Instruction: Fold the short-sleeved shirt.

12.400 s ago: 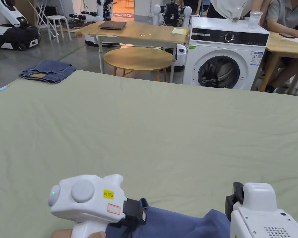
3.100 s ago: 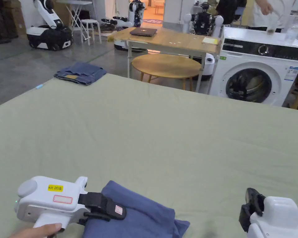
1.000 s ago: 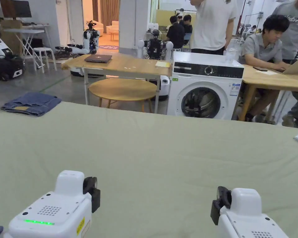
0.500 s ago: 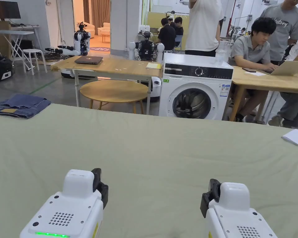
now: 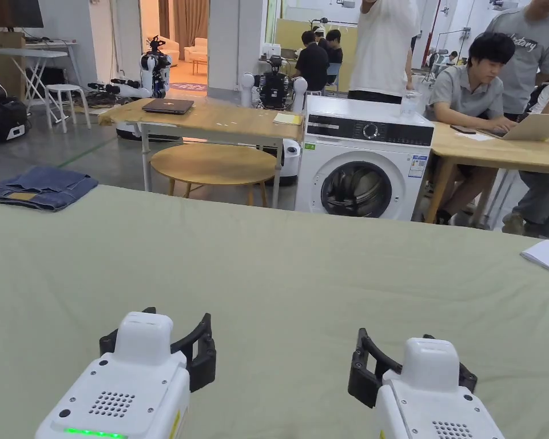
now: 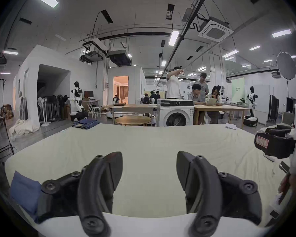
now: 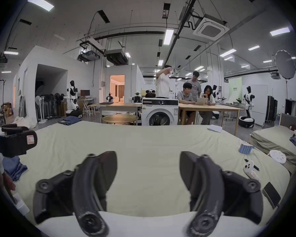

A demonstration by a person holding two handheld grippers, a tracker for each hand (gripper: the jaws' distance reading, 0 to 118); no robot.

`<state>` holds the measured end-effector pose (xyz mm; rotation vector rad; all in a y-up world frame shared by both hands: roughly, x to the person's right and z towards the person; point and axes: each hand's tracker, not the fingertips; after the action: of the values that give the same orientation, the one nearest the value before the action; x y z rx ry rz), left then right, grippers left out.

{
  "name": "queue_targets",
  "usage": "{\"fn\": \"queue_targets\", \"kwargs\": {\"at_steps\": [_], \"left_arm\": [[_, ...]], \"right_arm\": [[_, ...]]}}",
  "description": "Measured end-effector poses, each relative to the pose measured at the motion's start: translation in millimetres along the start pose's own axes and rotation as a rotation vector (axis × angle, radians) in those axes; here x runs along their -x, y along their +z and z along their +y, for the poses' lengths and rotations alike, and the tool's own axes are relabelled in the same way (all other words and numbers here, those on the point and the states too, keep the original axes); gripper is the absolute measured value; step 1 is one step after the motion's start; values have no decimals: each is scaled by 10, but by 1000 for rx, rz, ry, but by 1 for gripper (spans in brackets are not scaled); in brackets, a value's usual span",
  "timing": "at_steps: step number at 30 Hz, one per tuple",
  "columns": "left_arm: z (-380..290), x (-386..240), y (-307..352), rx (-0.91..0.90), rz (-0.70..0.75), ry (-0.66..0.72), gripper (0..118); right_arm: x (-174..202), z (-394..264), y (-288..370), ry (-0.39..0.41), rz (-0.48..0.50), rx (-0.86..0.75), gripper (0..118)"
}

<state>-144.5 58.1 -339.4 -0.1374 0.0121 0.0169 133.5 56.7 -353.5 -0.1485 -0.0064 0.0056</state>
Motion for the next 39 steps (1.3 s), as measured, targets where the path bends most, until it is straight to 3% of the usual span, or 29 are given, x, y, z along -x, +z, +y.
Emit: {"fn": "queue_targets", "kwargs": {"at_steps": [4,10,15,21,28,34,39], "left_arm": [[39,40,58,-26,16,25,73],[96,83,51,-21,88,5,73],[145,107,26,10,46,4,73],[151,40,61,12,3,-9,73],[78,-44,16,29,41,-18,73],[67,67,63,20,80,148,73],[10,149,130,6,90,170,76]], "right_arm": [[-31,24,25,-23,-20,-6,97],[-105,95,17,-63,-4,26,97],[-188,156,-13,-138,42,32,97],[-235,217,-113,-204,-11,99,97],[-165,224,-140,-154,-48,115,97],[-116,216,-202,-149,-32,151,97],[-91,175,-182,-152,-50,161,97]]}}
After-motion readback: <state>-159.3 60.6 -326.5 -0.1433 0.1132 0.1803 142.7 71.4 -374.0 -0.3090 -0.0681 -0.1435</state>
